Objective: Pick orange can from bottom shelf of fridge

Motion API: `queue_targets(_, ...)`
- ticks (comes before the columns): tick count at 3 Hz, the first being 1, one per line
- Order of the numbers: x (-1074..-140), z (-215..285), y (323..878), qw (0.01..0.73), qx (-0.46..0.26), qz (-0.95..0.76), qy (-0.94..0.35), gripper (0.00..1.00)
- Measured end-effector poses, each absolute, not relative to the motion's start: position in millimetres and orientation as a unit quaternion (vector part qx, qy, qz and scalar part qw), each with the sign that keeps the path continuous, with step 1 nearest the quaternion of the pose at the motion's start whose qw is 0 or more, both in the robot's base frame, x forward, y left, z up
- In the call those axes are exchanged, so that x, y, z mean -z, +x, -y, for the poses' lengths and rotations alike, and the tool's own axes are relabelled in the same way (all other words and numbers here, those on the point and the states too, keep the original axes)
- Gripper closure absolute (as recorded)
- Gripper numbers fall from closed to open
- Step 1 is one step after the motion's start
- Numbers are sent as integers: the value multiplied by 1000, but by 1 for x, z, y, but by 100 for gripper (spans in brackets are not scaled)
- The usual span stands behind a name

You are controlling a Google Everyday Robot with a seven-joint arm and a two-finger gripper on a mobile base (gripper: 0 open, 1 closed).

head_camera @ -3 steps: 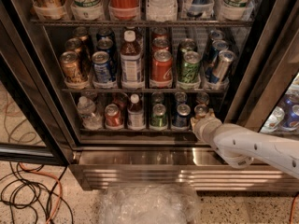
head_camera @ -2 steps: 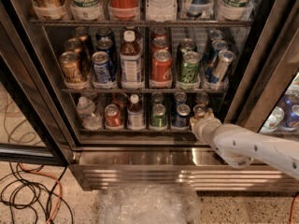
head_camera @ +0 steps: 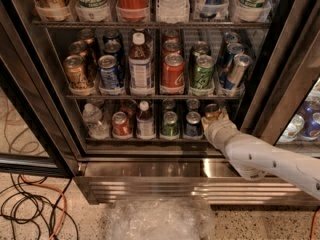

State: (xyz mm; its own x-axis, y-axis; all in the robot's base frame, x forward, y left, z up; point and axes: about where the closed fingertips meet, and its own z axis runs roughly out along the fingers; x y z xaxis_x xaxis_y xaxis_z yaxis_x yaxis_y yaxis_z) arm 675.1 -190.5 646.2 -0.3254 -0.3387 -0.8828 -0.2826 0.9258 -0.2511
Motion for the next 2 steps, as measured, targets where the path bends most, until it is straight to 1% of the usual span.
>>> queue_targets(1, -667, 196, 678, 573, 29, -802, -167, 100)
queue_targets(2, -666, 194, 675, 573, 21, -802, -167, 100)
